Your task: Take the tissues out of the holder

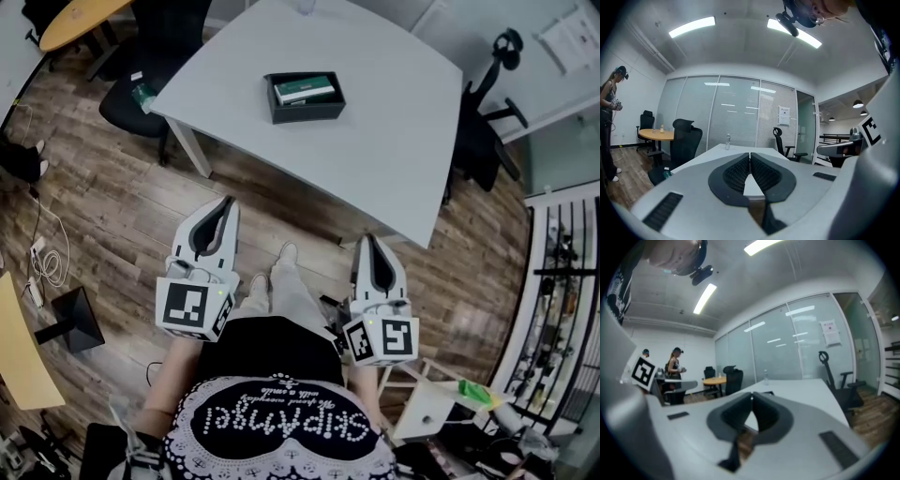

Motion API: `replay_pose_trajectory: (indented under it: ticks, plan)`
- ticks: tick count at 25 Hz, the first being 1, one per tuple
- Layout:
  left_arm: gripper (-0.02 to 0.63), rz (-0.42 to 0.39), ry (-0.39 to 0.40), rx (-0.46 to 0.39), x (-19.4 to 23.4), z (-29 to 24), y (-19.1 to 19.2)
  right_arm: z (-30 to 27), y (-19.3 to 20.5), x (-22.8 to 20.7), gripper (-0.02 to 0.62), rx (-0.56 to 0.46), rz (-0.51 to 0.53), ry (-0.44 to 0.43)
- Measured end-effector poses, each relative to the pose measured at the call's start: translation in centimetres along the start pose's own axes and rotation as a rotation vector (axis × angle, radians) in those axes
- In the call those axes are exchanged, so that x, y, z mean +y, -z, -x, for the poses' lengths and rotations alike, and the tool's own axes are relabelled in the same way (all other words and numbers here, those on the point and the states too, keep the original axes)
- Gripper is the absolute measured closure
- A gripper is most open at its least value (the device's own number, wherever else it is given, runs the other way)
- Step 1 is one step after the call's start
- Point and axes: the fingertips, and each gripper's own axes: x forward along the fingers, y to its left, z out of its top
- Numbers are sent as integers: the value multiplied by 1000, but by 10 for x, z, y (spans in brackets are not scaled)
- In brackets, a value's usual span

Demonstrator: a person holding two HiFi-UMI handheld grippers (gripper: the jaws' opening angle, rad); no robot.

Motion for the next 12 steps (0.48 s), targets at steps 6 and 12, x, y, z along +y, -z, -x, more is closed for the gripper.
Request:
replay_pose_trajectory:
  ticks: [6, 12]
  plan:
    - [571, 9, -21, 7, 5, -18, 0, -21, -4, -8, 560, 10, -3, -24]
    - [571, 14, -23, -4, -2, -54, -6, -46, -11, -32, 560, 22, 1, -37]
